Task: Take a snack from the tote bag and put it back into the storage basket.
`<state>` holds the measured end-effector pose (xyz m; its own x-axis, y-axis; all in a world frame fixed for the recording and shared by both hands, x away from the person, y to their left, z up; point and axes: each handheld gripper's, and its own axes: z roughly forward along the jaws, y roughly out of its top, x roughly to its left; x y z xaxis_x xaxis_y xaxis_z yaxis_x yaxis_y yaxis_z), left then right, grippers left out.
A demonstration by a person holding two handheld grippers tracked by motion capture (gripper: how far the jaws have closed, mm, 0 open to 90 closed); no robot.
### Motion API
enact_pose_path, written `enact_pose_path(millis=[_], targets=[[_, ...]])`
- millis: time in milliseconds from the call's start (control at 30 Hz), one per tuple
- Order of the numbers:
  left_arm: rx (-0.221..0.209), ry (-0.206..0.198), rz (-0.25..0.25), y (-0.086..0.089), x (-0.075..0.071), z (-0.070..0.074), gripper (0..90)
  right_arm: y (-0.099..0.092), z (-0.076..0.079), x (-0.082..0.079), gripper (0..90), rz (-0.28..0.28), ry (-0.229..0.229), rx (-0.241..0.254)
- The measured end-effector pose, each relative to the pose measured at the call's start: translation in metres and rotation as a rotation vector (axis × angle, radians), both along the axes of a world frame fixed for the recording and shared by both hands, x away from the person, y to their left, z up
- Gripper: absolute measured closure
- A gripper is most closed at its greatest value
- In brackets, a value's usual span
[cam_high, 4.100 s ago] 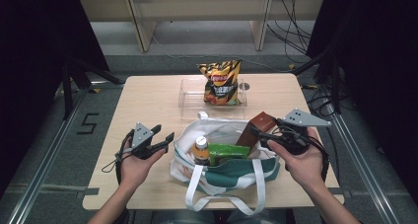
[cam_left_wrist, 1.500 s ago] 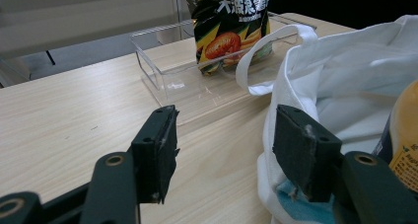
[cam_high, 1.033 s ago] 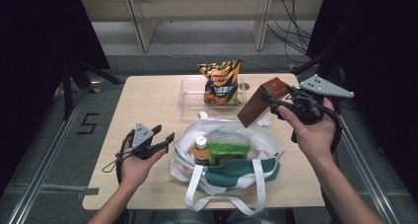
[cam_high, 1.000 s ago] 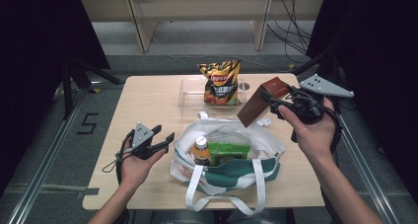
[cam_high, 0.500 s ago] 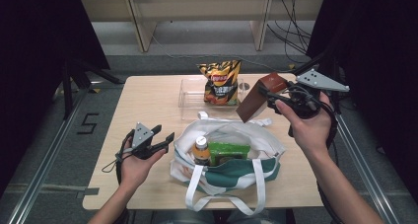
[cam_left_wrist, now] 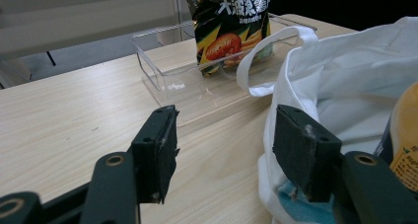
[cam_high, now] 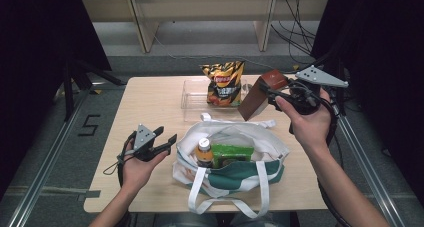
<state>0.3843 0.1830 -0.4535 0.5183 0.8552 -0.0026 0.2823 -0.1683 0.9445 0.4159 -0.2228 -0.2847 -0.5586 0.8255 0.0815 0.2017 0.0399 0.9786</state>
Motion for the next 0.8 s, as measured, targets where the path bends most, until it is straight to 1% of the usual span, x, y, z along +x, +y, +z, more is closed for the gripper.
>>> enact_pose_path(millis=[33, 67, 167, 233, 267, 300, 367, 400, 433, 467, 500, 533, 633, 700, 767, 800], targets=[[0.003, -0.001, -0.001, 0.0, 0.0, 0.0, 42.0, 0.0, 0.0, 0.001, 38.9, 0.004, -0.001, -0.003], [0.003, -0.001, -0.001, 0.0, 0.0, 0.0, 42.0, 0.001, 0.0, 0.001, 38.9, -0.002, 0.012, 0.003], [0.002, -0.001, -0.001, 0.0, 0.0, 0.0, 42.0, 0.001, -0.001, 0.006, 38.9, -0.004, -0.001, -0.002], [0.002, -0.001, -0.001, 0.0, 0.0, 0.0, 42.0, 0.002, 0.0, 0.007, 38.9, -0.007, 0.013, 0.003], [0.004, -0.003, -0.002, 0.0, 0.0, 0.0, 42.0, 0.002, -0.001, 0.009, 38.9, -0.001, 0.001, -0.002], [0.002, -0.002, -0.002, 0.0, 0.0, 0.0, 42.0, 0.003, 0.0, 0.009, 38.9, -0.011, 0.016, 0.002], [0.004, -0.003, -0.001, 0.0, 0.0, 0.0, 42.1, 0.003, 0.0, 0.011, 38.9, -0.015, 0.008, 0.005], [0.0, -0.001, 0.001, 0.0, 0.0, 0.0, 42.0, 0.004, 0.0, 0.012, 38.9, -0.013, 0.018, 0.009], [0.001, -0.001, 0.0, 0.0, 0.0, 0.0, 42.0, 0.004, 0.0, 0.014, 38.9, -0.008, 0.007, 0.003], [0.003, -0.002, -0.001, 0.0, 0.0, 0.0, 42.1, 0.005, 0.0, 0.014, 38.9, -0.016, 0.021, 0.011], [0.002, -0.001, -0.001, 0.0, 0.0, 0.0, 42.1, 0.005, -0.001, 0.016, 38.9, -0.016, 0.007, 0.003], [0.001, -0.001, -0.002, 0.0, 0.0, 0.0, 42.0, 0.006, -0.001, 0.017, 38.9, -0.016, 0.017, 0.01], [0.001, -0.002, 0.0, 0.0, 0.0, 0.0, 42.0, 0.007, -0.002, 0.02, 38.9, -0.02, 0.026, 0.01], [0.002, -0.002, 0.0, 0.0, 0.0, 0.0, 42.0, 0.007, -0.002, 0.023, 38.9, -0.019, 0.013, -0.002], [0.003, -0.001, -0.002, 0.0, 0.0, 0.0, 42.1, 0.009, -0.003, 0.024, 38.9, -0.019, 0.022, 0.01], [0.003, -0.001, -0.003, 0.0, 0.0, 0.0, 42.0, 0.009, -0.003, 0.026, 38.9, -0.018, 0.014, -0.003]])
